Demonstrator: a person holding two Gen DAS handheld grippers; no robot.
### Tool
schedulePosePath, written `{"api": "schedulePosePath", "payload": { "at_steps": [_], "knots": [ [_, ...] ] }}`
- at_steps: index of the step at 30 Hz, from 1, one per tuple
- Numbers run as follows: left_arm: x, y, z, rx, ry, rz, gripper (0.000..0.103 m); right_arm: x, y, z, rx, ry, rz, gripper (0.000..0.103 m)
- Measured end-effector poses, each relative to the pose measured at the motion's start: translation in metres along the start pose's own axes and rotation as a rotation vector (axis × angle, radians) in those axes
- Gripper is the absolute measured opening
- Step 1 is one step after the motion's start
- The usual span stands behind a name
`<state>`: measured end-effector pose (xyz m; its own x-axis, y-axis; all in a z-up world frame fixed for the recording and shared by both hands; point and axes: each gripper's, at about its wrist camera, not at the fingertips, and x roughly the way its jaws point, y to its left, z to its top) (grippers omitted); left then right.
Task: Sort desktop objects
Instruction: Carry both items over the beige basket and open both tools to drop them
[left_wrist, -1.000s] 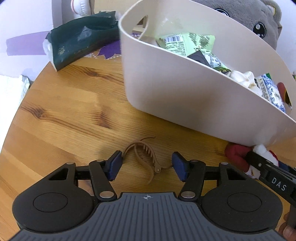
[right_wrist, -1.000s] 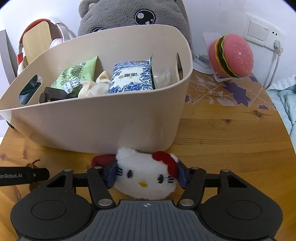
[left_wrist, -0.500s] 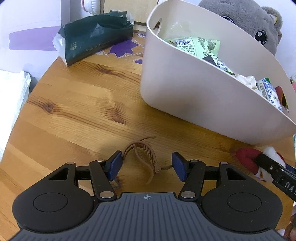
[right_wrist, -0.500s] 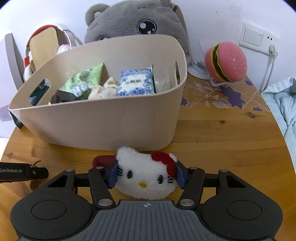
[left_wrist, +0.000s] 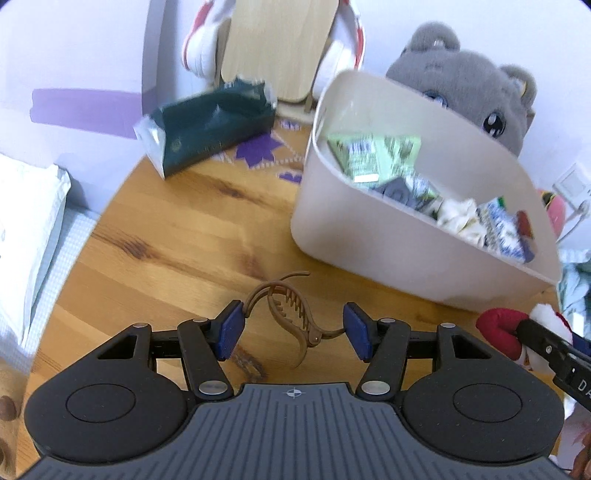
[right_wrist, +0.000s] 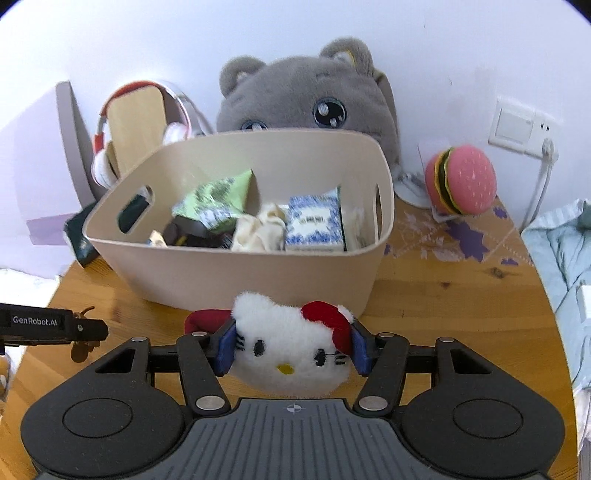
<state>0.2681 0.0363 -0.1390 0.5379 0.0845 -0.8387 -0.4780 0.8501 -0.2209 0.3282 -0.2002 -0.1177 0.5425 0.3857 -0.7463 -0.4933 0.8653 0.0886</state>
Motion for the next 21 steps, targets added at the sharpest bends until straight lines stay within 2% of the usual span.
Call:
{"api": "schedulePosePath", "payload": {
  "at_steps": [11,21],
  "knots": [
    [-0.058,-0.010,0.041,0.039,-0.164,-0.058,0.060,-0.050,0.004,0.030,-0.024,-0.123,0.008,0.056],
    [-0.069,-0.037,0.080,0.075,-0.243,-0.084,0.060,-0.069,0.000,0.069,-0.043,-0.217,-0.005,0.056]
  ]
}}
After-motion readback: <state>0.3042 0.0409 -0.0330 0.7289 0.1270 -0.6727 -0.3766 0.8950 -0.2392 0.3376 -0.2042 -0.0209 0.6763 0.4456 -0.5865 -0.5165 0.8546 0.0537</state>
